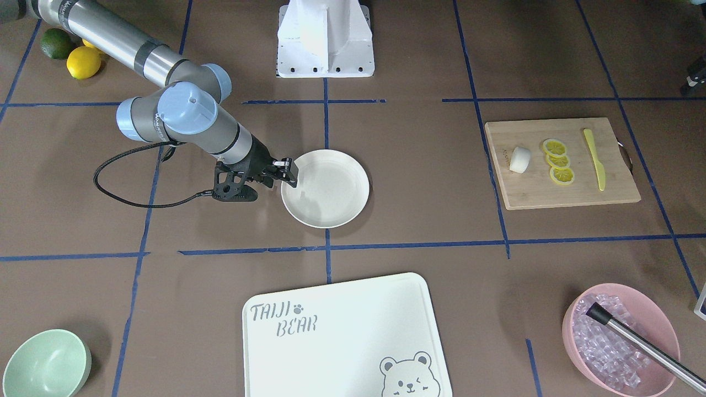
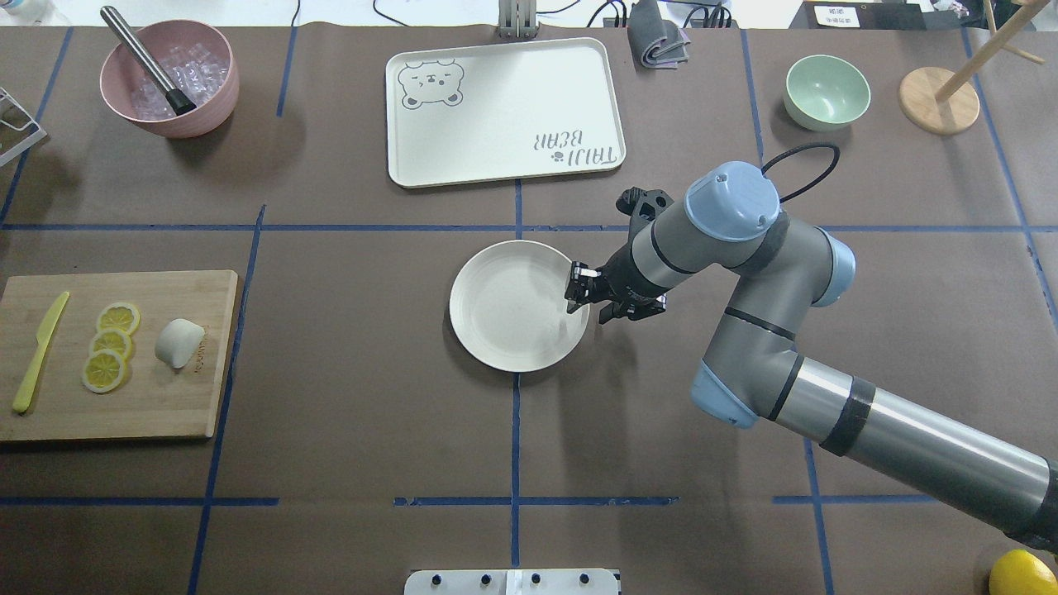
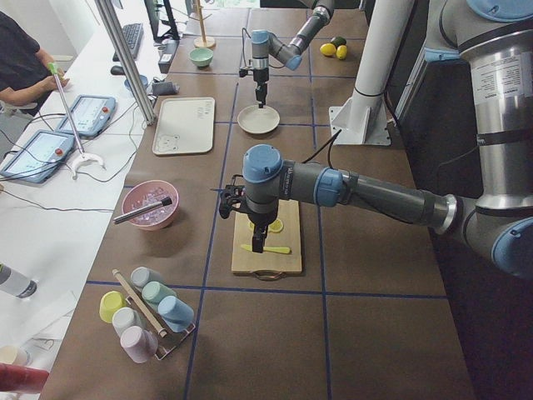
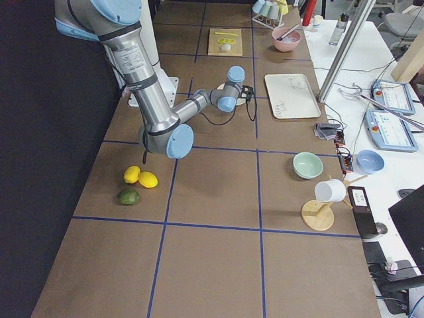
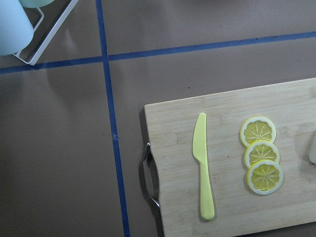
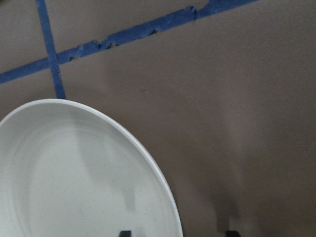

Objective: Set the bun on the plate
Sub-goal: 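Slide the white plate with the right gripper toward the table centre, then release the plate and withdraw the right gripper while the left arm reaches out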

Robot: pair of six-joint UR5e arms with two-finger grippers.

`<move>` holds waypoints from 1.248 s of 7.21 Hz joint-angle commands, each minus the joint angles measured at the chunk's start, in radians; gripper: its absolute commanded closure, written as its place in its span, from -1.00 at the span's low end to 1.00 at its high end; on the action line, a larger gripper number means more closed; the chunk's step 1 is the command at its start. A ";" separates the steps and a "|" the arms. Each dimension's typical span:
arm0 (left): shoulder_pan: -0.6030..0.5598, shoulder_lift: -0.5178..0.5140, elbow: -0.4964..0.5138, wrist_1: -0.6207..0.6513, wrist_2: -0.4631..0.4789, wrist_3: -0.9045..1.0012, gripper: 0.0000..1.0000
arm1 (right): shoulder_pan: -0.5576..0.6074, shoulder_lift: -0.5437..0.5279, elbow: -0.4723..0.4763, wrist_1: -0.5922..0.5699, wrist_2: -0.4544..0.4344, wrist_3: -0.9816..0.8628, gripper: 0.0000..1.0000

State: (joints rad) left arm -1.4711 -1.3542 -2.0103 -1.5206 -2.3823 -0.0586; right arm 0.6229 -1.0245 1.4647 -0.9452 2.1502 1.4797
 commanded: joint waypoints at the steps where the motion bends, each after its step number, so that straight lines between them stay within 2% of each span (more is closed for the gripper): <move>1: 0.000 0.012 -0.001 -0.018 -0.001 -0.001 -1.00 | 0.135 -0.076 0.107 -0.024 0.143 -0.001 -1.00; 2: 0.020 0.012 -0.001 -0.070 -0.017 -0.010 -1.00 | 0.279 -0.130 0.132 -0.020 0.281 -0.018 -1.00; 3: 0.044 0.010 -0.001 -0.078 -0.037 -0.064 -1.00 | 0.385 -0.178 0.137 -0.018 0.360 -0.063 -1.00; 5: 0.188 0.000 -0.002 -0.238 -0.034 -0.128 -1.00 | 0.486 -0.340 0.137 -0.020 0.369 -0.323 -1.00; 6: 0.280 -0.020 -0.001 -0.382 -0.026 -0.241 -1.00 | 0.504 -0.397 0.135 -0.023 0.356 -0.448 -1.00; 7: 0.387 -0.081 0.007 -0.420 -0.011 -0.269 -1.00 | 0.512 -0.417 0.135 -0.024 0.347 -0.485 -1.00; 8: 0.499 -0.138 0.024 -0.403 0.082 -0.311 -1.00 | 0.509 -0.428 0.135 -0.024 0.312 -0.489 -1.00; 9: 0.576 -0.141 0.027 -0.402 0.218 -0.314 -0.99 | 0.492 -0.442 0.135 -0.026 0.265 -0.521 -1.00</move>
State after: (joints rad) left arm -1.0058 -1.4670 -1.9922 -1.9176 -2.2983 -0.3488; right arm 1.1261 -1.4465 1.6001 -0.9695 2.4638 0.9955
